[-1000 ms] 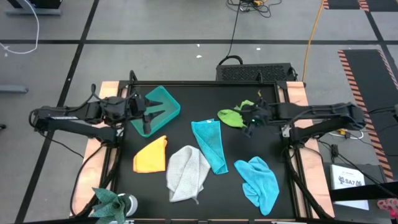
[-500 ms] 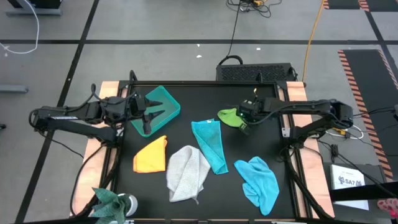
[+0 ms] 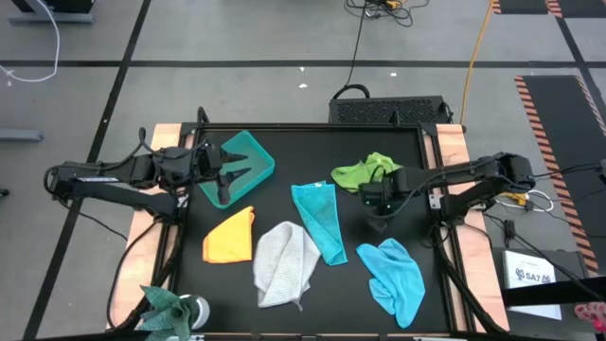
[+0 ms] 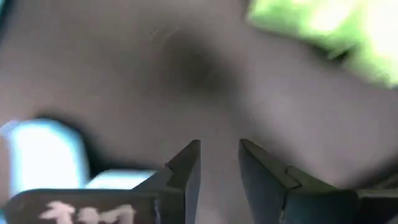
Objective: Fold microfiber towels
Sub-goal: Adjust the green towel on the table
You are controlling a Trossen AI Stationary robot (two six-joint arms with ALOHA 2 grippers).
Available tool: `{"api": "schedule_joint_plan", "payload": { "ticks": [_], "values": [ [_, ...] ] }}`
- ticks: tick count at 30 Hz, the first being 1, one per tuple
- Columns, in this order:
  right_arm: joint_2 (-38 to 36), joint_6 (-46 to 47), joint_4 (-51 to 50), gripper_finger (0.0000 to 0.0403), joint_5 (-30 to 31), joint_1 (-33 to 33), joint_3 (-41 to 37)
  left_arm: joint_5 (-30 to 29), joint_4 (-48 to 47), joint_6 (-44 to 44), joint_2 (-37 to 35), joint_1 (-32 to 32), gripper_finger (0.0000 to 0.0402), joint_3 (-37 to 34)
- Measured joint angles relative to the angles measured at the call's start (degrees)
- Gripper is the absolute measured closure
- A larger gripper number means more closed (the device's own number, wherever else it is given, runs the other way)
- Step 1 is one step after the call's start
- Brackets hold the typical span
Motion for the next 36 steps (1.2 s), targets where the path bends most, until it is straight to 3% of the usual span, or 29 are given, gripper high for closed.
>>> {"api": "schedule_joint_plan", "payload": {
  "ticks": [4, 9, 11, 16, 18, 25, 31, 36],
  "values": [
    [0.0, 0.26, 1.81, 0.03, 5.14, -1.2, 0.0, 0.0, 0.01, -0.05, 0.0, 0.0, 0.0247, 0.0],
    [0.0, 1.32, 2.09, 0.03, -2.22, 0.51, 0.0, 0.0, -0.29, -0.59, 0.0, 0.0, 0.0247, -0.01],
    [0.0, 1.9, 2.1, 0.03, -1.96, 1.99, 0.0, 0.0, -0.27, -0.55, 0.0, 0.0, 0.0247, 0.0],
    [0.0, -0.21, 3.93, 0.03, 12.01, 2.0, 0.0, 0.0, -0.14, -0.18, 0.0, 0.0, 0.0247, 0.0],
    [0.0, -2.46, 7.07, 0.03, 14.66, 0.24, 0.0, 0.0, 0.09, -0.31, 0.0, 0.0, 0.0247, 0.0],
    [0.11, -11.42, 16.5, 0.03, 10.33, -7.8, 0.0, 0.0, -0.03, -1.49, 0.0, 0.0, 0.0247, -0.01],
    [0.09, -11.97, 14.79, 0.03, 9.55, -13.13, -0.94, 0.0, -0.05, -1.53, 0.0, 0.0, 0.0247, 0.0],
    [0.09, -11.76, 18.19, 0.0286, 3.93, -16.11, -6.89, 0.0, -0.05, -1.63, 0.0, 0.0, 0.0247, 0.0]
  ]
}}
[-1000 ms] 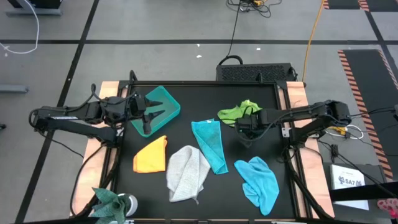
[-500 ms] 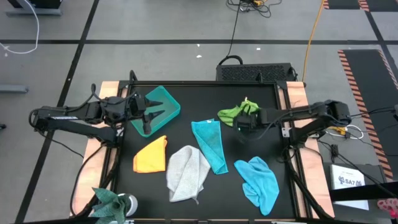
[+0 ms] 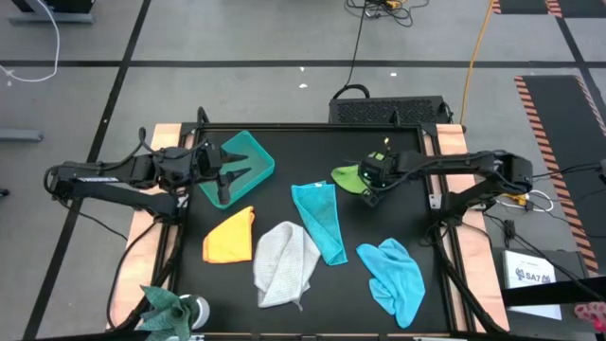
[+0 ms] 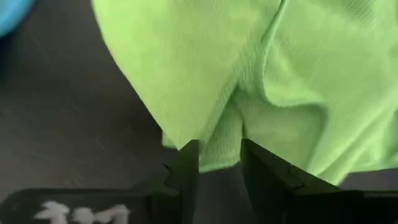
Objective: Fold microfiber towels
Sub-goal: Adjust the green towel on the table
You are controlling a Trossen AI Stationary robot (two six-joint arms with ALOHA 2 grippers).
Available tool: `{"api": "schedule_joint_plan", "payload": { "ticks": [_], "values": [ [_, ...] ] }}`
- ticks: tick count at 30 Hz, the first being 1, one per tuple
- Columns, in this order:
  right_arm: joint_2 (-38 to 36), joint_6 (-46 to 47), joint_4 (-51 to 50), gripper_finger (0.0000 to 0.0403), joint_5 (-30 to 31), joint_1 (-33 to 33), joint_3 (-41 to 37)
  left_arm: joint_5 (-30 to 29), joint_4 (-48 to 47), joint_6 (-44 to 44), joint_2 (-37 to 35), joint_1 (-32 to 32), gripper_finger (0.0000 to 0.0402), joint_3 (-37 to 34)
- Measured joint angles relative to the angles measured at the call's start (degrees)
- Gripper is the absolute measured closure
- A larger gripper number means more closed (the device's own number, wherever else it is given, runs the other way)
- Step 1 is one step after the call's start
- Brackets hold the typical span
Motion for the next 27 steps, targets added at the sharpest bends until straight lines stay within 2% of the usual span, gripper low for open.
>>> {"api": "schedule_joint_plan", "payload": {
  "ticks": [6, 13, 22, 25, 27],
  "values": [
    [0.02, 1.4, 6.58, 0.0243, -0.99, -0.98, -5.28, 0.0, 0.02, -0.01, 0.0, 0.0, 0.0247, -0.02],
    [0.02, -3.12, 17.62, 0.0218, -6.32, -0.88, -5.53, 0.0, 0.01, -0.27, 0.0, -0.02, 0.0247, -0.01],
    [0.0, -5.39, 18.87, 0.0222, -4.22, -0.88, -5.49, 0.02, 0.0, -0.25, 0.0, 0.0, 0.0247, 0.0],
    [0.0, -5.17, 18.6, 0.0248, -2.29, -1.07, -5.49, 0.02, 0.0, -0.25, 0.0, -0.02, 0.0247, -0.01],
    [0.0, -5.19, 18.69, 0.028, -1.54, -1.38, -5.49, 0.02, 0.0, -0.25, 0.0, 0.0, 0.0247, 0.0]
  ]
}}
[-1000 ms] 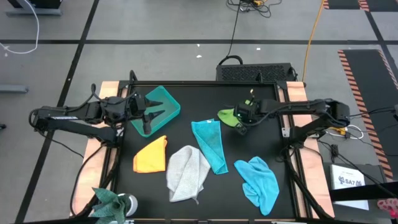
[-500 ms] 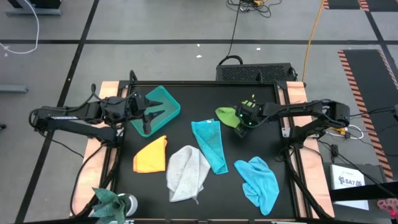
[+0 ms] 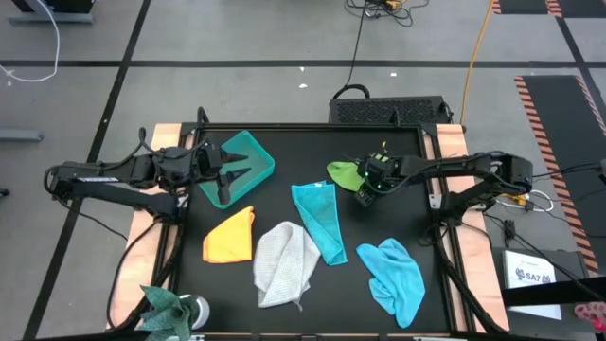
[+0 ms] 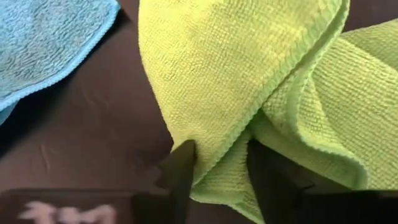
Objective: Fold microfiber towels
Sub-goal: Adjust the green towel on the table
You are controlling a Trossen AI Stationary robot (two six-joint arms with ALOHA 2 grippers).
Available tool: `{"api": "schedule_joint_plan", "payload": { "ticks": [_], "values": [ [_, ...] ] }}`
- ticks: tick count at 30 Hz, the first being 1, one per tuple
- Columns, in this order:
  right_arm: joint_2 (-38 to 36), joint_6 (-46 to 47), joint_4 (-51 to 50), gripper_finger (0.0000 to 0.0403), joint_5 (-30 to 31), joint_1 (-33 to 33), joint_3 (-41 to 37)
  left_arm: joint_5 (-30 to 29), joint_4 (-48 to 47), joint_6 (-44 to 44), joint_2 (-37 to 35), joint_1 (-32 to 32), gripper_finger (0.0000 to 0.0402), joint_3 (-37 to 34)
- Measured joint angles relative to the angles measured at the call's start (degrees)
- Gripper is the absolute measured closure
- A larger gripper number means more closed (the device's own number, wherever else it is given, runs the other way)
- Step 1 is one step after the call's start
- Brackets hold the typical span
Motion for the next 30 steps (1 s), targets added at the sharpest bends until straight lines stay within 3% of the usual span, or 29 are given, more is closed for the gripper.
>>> {"api": "schedule_joint_plan", "payload": {
  "ticks": [4, 6, 19, 26, 30],
  "values": [
    [0.0, -2.53, 1.01, 0.0374, 0.22, -1.18, 0.0, 0.02, 0.0, 0.02, 0.0, -0.02, 0.0247, 0.0],
    [-0.22, -5.01, 1.94, 0.0392, 0.3, -1.94, 0.0, 0.02, 0.0, 0.02, -0.01, -0.02, 0.0247, -0.02],
    [-10.36, -15.69, -5.62, 0.0402, 11.74, -11.2, 9.29, -0.02, 0.04, 0.19, -0.02, 0.07, 0.0247, -0.02],
    [-14.51, -16.83, -11.65, 0.0402, 12.47, -17.75, 12.55, -0.02, 0.04, 0.21, -0.02, 0.24, 0.0247, -0.02],
    [-14.19, -15.22, -20.41, 0.0402, 14.86, -20.57, 12.55, -0.02, 0.04, 0.24, -0.02, 0.28, 0.0247, -0.02]
  ]
}}
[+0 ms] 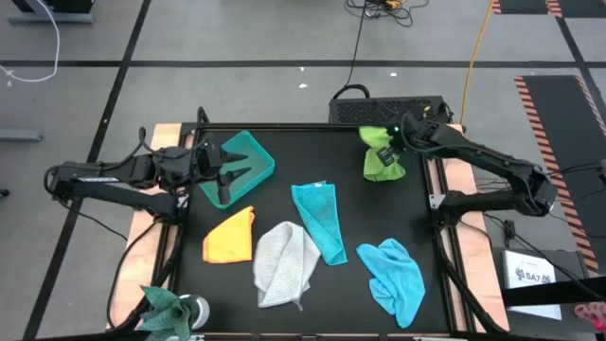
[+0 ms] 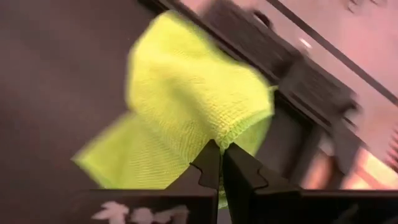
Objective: Fold microfiber towels
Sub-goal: Adjust the green towel on the table, then adjust the gray towel on the table
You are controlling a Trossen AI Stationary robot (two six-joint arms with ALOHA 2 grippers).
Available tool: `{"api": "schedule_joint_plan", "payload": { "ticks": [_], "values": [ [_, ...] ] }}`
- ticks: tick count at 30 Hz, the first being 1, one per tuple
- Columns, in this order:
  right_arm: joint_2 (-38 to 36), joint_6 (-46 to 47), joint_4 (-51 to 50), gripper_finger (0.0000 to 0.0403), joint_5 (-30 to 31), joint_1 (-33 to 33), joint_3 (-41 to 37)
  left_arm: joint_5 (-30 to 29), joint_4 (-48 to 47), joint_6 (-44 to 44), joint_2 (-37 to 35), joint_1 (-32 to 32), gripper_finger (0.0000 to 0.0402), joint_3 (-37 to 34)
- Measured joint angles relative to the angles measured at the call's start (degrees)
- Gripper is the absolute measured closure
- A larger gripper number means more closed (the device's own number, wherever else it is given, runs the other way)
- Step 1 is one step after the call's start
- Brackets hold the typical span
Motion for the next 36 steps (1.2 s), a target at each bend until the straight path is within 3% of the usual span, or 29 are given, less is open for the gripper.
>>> {"api": "schedule_joint_plan", "payload": {
  "ticks": [4, 8, 13, 20, 24, 29, 36],
  "values": [
    [1.03, 0.67, -3.92, 0.0402, 4.71, -1.32, -0.04, -0.02, -0.23, 0.0, 0.0, 0.0, 0.0247, 0.0],
    [1.04, -0.14, -2.88, 0.0388, 1.57, -1.33, -0.04, 0.0, -0.34, -0.07, 0.0, 0.0, 0.0247, 0.0],
    [1.06, -0.36, -3.05, 0.0335, -3.14, -1.3, -0.04, -0.01, -0.32, -0.22, 0.0, 0.0, 0.0247, 0.0],
    [0.22, -0.86, -2.54, 0.0259, -3.05, -1.26, -0.04, -0.01, -0.32, -0.34, 0.0, 0.0, 0.0247, 0.0],
    [-1.89, 1.77, -0.47, 0.0239, -11.27, -0.35, -0.07, 0.0, -0.32, -0.37, 0.0, 0.0, 0.0247, 0.0],
    [-3.3, 8.74, -3.83, 0.0244, -21.58, 3.98, -0.07, -0.02, -0.3, -0.28, 0.0, 0.0, 0.0247, 0.0],
    [-2.84, 22.31, -11.48, 0.0265, -28.26, 19.29, -0.09, -0.02, -0.28, -0.35, 0.0, 0.0, 0.0247, 0.0]
  ]
}}
